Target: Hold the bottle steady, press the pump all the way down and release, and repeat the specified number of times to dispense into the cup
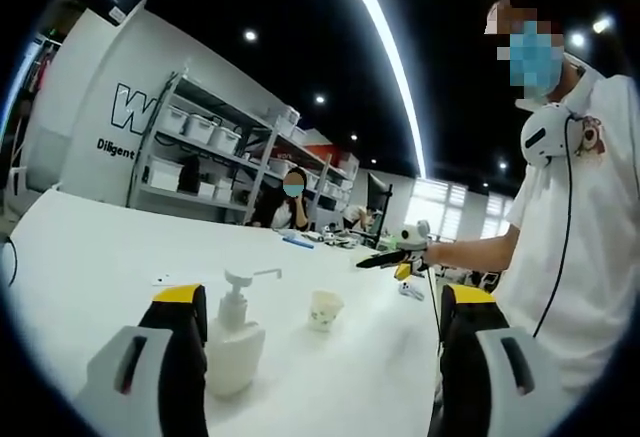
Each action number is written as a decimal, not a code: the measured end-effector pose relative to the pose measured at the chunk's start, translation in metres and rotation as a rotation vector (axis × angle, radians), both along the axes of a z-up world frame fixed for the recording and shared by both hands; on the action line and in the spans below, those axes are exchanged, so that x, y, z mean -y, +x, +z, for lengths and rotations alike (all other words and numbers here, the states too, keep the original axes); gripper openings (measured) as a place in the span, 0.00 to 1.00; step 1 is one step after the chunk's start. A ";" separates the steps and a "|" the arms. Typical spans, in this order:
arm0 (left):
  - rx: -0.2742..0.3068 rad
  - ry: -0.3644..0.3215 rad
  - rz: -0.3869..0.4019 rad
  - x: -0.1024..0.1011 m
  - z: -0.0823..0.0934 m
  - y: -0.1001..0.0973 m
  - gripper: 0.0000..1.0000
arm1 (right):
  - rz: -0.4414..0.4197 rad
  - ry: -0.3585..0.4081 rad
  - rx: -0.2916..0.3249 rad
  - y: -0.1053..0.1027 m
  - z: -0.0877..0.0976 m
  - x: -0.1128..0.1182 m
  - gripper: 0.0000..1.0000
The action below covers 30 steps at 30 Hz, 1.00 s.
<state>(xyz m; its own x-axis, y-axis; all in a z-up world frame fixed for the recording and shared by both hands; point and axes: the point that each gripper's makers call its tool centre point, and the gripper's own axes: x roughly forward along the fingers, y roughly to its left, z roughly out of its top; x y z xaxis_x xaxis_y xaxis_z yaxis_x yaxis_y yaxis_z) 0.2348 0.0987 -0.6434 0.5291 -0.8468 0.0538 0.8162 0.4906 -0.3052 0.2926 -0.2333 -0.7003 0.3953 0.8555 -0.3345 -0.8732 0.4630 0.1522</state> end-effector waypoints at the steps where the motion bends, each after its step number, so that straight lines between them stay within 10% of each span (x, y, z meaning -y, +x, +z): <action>1: 0.002 -0.002 0.001 0.000 0.000 0.000 0.95 | 0.004 0.005 0.000 0.000 0.001 -0.001 0.73; 30: 0.004 0.003 -0.011 -0.007 -0.007 0.009 0.95 | -0.013 -0.013 -0.012 -0.002 0.001 0.004 0.71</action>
<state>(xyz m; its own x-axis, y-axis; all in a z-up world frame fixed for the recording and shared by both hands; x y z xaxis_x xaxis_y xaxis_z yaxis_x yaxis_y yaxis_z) 0.2436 0.1058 -0.6508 0.5193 -0.8530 0.0530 0.8230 0.4824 -0.3001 0.2908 -0.2377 -0.6990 0.4023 0.8457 -0.3506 -0.8652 0.4764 0.1564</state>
